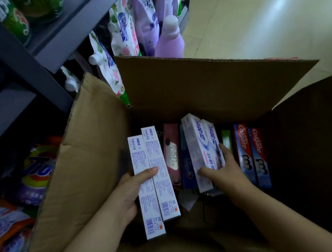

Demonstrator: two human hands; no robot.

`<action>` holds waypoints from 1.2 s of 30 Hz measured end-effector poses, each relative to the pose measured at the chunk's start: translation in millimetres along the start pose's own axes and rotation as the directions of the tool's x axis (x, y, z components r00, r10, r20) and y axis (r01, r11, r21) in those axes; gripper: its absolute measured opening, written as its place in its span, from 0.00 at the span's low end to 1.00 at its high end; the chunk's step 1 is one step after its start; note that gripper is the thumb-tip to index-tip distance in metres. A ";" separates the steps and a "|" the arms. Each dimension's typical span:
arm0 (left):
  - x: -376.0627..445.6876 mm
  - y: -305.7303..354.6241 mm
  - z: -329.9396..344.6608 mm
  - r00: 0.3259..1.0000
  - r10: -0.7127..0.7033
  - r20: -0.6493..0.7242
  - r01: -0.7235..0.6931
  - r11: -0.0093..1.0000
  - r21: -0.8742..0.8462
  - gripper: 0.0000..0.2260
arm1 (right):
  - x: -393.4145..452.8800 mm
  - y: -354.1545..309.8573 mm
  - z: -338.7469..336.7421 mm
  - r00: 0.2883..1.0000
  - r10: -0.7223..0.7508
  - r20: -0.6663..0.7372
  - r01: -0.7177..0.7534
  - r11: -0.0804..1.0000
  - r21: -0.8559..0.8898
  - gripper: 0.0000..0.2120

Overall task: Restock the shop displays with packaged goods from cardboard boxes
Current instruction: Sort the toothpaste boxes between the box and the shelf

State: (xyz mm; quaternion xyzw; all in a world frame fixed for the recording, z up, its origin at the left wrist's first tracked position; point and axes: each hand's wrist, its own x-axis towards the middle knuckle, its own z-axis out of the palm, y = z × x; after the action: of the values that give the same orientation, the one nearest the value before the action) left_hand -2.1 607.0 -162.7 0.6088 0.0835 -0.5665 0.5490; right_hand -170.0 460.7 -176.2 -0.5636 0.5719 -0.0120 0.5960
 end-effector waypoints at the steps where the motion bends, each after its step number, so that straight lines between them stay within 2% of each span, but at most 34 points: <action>1: -0.2 2.1 2.7 1.000 0.011 0.009 -0.011 1.000 -0.013 0.10 | -15.4 -7.5 -0.8 0.998 -0.024 0.053 0.024 1.000 0.008 0.46; 5: -2.1 1.6 16.8 0.998 0.060 0.018 -0.059 0.995 -0.077 0.20 | -61.7 -22.3 16.4 0.977 -0.118 0.177 0.126 0.991 -0.035 0.48; 8: -4.1 -2.1 21.4 0.995 0.100 0.005 -0.099 0.989 -0.107 0.17 | -72.6 -23.4 29.9 0.966 -0.183 0.182 0.198 0.978 -0.070 0.49; 11: -10.2 0.4 20.5 0.989 0.142 0.036 -0.137 0.984 -0.118 0.21 | -78.7 -32.5 31.6 0.961 -0.200 0.189 0.229 0.962 -0.149 0.47; 16: -33.2 21.2 33.4 0.956 0.233 0.176 -0.224 0.972 -0.069 0.47 | -89.9 -51.8 26.8 0.959 -0.265 0.104 0.284 0.895 -0.344 0.50; 20: -76.7 55.9 56.5 0.936 0.296 0.190 -0.291 0.955 -0.055 0.50 | -129.2 -90.1 12.5 0.929 -0.366 0.055 0.337 0.775 -0.534 0.51; 24: -139.6 97.3 75.4 0.937 0.308 0.163 -0.303 0.952 -0.051 0.50 | -183.6 -142.4 -9.4 0.905 -0.417 0.085 0.383 0.712 -0.589 0.50; 26: -177.3 120.3 84.5 0.937 0.317 0.145 -0.309 0.948 -0.072 0.44 | -213.1 -170.9 -24.7 0.884 -0.447 0.136 0.438 0.695 -0.570 0.49; 27: -196.4 133.6 89.3 0.928 0.343 0.144 -0.332 0.939 -0.091 0.38 | -227.8 -185.7 -33.8 0.874 -0.458 0.163 0.467 0.697 -0.545 0.48; 29: -234.2 159.2 97.5 0.910 0.379 0.170 -0.363 0.924 -0.116 0.29 | -259.3 -214.7 -54.7 0.874 -0.439 0.206 0.483 0.750 -0.452 0.45; 30: -254.5 172.7 102.1 0.912 0.367 0.184 -0.348 0.929 -0.129 0.30 | -276.0 -229.1 -64.9 0.876 -0.431 0.217 0.483 0.787 -0.384 0.43; 32: -293.2 197.0 109.8 0.921 0.313 0.232 -0.281 0.946 -0.163 0.38 | -308.3 -254.7 -84.1 0.862 -0.473 0.185 0.504 0.840 -0.201 0.34; 35: -356.0 228.1 122.6 0.921 0.294 0.257 -0.244 0.947 -0.208 0.44 | -358.5 -282.0 -102.7 0.833 -0.551 0.040 0.552 0.830 -0.076 0.22; 36: -374.6 234.7 124.0 0.921 0.287 0.262 -0.234 0.948 -0.215 0.44 | -377.3 -293.8 -106.9 0.826 -0.564 -0.019 0.563 0.826 -0.037 0.21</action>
State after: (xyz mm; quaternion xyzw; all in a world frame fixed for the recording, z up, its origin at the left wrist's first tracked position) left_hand -35.3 617.4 295.1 0.4729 -0.0293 -0.5616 0.6783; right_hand -189.5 531.9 308.2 -0.7155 0.3891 -0.1869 0.5493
